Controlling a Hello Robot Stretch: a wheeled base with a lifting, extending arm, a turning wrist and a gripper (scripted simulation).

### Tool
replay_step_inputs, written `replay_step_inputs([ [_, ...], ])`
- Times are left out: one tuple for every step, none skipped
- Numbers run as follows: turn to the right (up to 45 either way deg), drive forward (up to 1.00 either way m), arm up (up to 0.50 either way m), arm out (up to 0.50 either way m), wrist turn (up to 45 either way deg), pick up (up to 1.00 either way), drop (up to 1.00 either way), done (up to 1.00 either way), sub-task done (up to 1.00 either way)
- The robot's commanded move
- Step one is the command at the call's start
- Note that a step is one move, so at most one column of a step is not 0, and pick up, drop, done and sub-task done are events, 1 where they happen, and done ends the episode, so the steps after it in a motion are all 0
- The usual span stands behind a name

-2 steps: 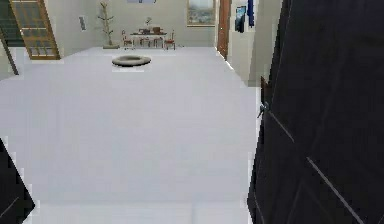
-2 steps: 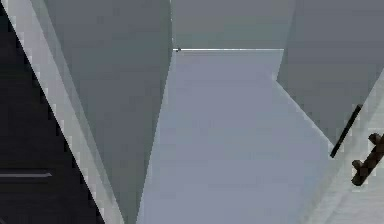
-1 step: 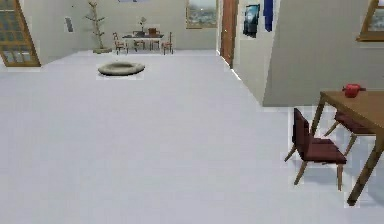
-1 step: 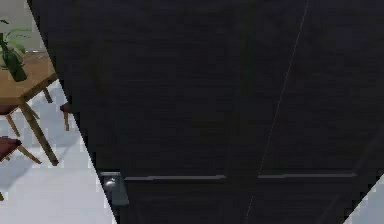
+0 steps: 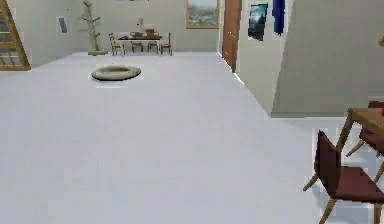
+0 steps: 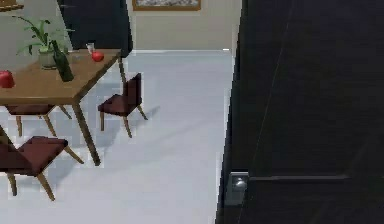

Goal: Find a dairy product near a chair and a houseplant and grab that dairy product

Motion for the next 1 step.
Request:
replay_step_inputs([
  [45.0,0.0,0.0,0.0,0.0,0.0,0.0,0.0,0.0],
])
